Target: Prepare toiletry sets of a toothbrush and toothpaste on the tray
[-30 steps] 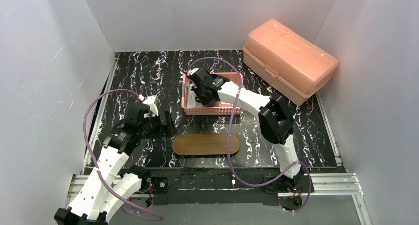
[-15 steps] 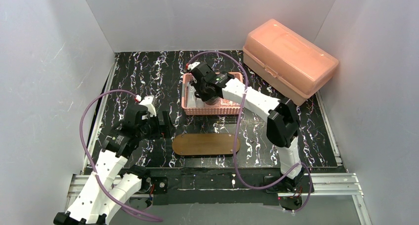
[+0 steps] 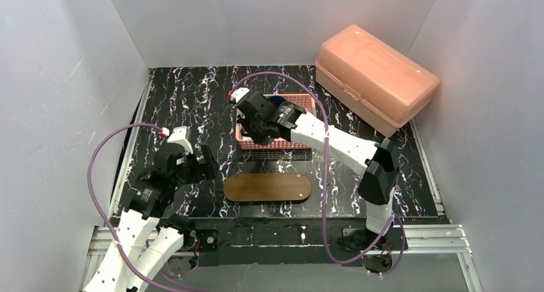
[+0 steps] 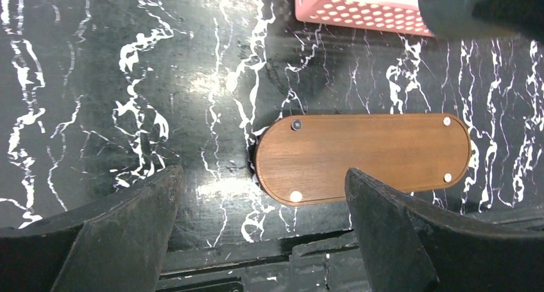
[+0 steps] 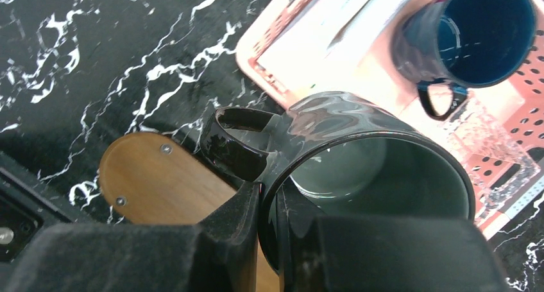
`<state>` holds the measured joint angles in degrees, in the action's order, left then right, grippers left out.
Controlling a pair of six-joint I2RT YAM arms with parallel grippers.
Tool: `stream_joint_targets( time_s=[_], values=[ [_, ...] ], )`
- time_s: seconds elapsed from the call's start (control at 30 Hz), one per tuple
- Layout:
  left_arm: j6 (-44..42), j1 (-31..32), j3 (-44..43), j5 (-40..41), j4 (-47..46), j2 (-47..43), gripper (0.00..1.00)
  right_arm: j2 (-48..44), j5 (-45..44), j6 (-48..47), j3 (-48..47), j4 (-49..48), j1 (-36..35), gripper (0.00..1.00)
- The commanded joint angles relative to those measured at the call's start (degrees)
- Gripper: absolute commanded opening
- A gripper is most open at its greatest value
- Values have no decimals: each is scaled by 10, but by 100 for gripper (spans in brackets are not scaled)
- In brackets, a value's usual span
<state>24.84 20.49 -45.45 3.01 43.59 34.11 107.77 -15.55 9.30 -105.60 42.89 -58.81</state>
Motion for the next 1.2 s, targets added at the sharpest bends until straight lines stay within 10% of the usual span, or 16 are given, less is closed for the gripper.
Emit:
stream_joint_targets(
  time_s=[0.0,1.17],
  values=[
    [16,2,-8,80,26,-30,98,-48,-12,12,-14,-7,-35,1],
    [93,2,-9,302,83,-187,98,8,56,91,98,-88,-178,1]
  ],
)
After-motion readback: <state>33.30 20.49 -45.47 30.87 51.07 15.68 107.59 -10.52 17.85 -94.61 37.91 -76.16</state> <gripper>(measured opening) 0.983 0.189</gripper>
